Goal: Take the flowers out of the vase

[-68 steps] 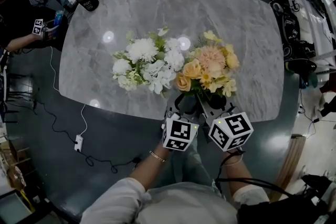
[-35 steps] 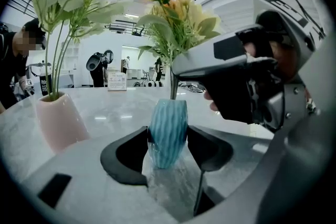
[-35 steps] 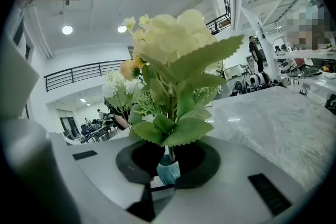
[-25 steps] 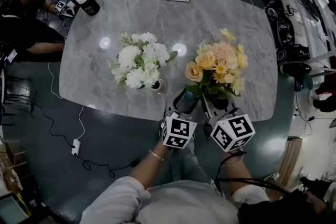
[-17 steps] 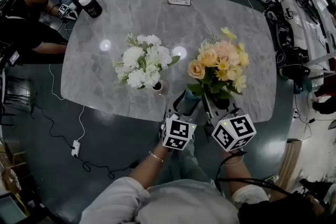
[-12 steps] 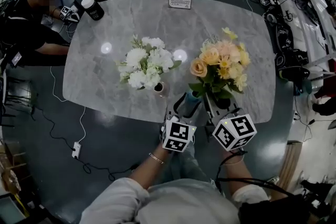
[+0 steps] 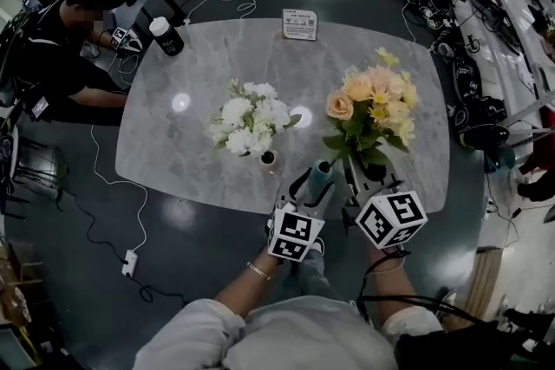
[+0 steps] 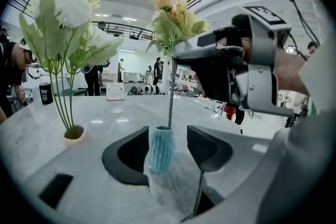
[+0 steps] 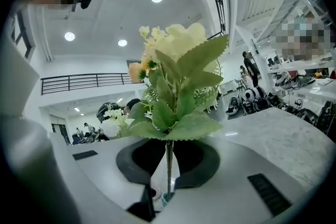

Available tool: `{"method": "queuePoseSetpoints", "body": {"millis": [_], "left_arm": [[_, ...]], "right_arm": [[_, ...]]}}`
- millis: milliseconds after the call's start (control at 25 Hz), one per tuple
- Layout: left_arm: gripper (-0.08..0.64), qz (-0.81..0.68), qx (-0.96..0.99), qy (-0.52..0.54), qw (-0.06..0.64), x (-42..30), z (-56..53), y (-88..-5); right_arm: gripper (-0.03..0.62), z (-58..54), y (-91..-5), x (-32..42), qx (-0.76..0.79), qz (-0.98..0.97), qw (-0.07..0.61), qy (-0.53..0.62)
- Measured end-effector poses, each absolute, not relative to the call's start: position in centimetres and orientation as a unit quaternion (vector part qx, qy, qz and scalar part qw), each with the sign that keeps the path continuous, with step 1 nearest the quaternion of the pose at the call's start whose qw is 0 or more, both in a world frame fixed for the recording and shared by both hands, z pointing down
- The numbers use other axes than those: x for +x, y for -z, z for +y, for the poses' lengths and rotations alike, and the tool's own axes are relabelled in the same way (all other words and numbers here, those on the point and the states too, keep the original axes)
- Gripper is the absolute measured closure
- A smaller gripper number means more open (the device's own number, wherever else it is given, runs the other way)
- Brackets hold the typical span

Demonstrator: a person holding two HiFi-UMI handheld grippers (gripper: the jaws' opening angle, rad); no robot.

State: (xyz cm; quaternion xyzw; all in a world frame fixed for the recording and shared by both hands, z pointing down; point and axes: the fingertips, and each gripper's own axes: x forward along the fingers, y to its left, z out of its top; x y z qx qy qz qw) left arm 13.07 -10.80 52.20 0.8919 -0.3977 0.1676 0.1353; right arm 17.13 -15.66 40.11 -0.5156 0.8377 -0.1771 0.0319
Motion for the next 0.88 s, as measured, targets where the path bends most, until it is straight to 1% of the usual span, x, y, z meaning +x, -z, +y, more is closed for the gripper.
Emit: {"method": "queuePoseSetpoints", "body": {"millis": [200,360,520,640,720,800,880], "left_arm": [[0.347,-0.395,0.896,-0.160,0.128,12.8,-10.6,-50.3],[0.402,-0.397,0.896,-0.155,0.124,12.5,-10.3,-48.8],[0.436,-0.395,0.898,-0.143,0.130,12.6,-10.0,-47.1],[0.501,-0.409,0.896,-0.130,0.113,12.3,-10.3,-45.4],[0.530,-0.414,0.895,-0.128,0.102,12.1,-10.3,-44.5],[0.548,-0.419,0.895,-0.122,0.093,12.2,-10.5,-43.8],[0.551,-0.423,0.895,-0.111,0.086,12.4,-10.6,-43.0]], "right_arm": [[0.551,-15.3,-38.4,18.1,-0.527,0.831,0.048,0.174],[0.552,-14.3,-37.3,19.3,-0.536,0.826,0.053,0.166],[0.552,-12.8,-36.6,20.5,-0.540,0.821,0.065,0.174],[0.554,-11.8,-36.4,21.0,-0.540,0.818,0.075,0.182],[0.554,-11.2,-36.2,21.1,-0.540,0.817,0.080,0.183],[0.554,-10.8,-36.1,21.0,-0.539,0.818,0.082,0.184],[0.554,-10.4,-36.1,20.9,-0.537,0.819,0.083,0.182]]}}
